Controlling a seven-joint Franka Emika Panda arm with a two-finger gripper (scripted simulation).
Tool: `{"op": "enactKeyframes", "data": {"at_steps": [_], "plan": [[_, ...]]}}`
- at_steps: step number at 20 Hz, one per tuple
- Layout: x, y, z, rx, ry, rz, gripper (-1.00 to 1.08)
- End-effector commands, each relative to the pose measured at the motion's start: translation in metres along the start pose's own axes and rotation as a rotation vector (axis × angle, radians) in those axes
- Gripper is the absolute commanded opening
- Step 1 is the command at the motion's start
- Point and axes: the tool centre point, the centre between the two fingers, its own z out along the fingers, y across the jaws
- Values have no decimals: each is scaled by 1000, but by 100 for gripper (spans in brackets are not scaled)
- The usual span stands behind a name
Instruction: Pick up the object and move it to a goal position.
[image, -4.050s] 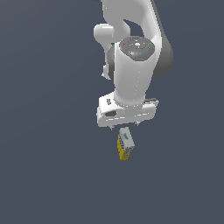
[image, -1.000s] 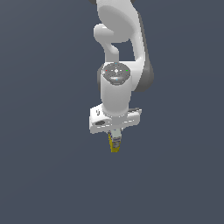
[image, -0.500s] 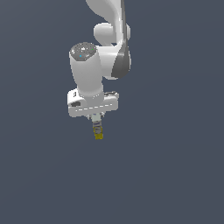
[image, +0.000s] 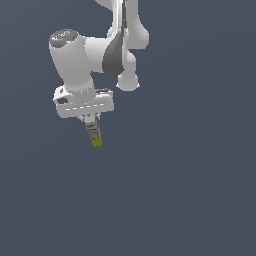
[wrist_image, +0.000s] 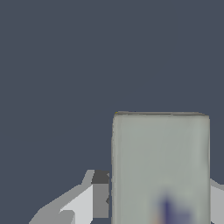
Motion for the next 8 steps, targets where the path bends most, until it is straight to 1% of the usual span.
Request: {"op": "enactKeyframes", "data": {"at_steps": [1,4,8], "plan": [[-12,11,-4,0,0,-2,-100],[-21,20,-8,0,0,-2,-100],[-24,25,-9,-1,0,-2,-100]]}}
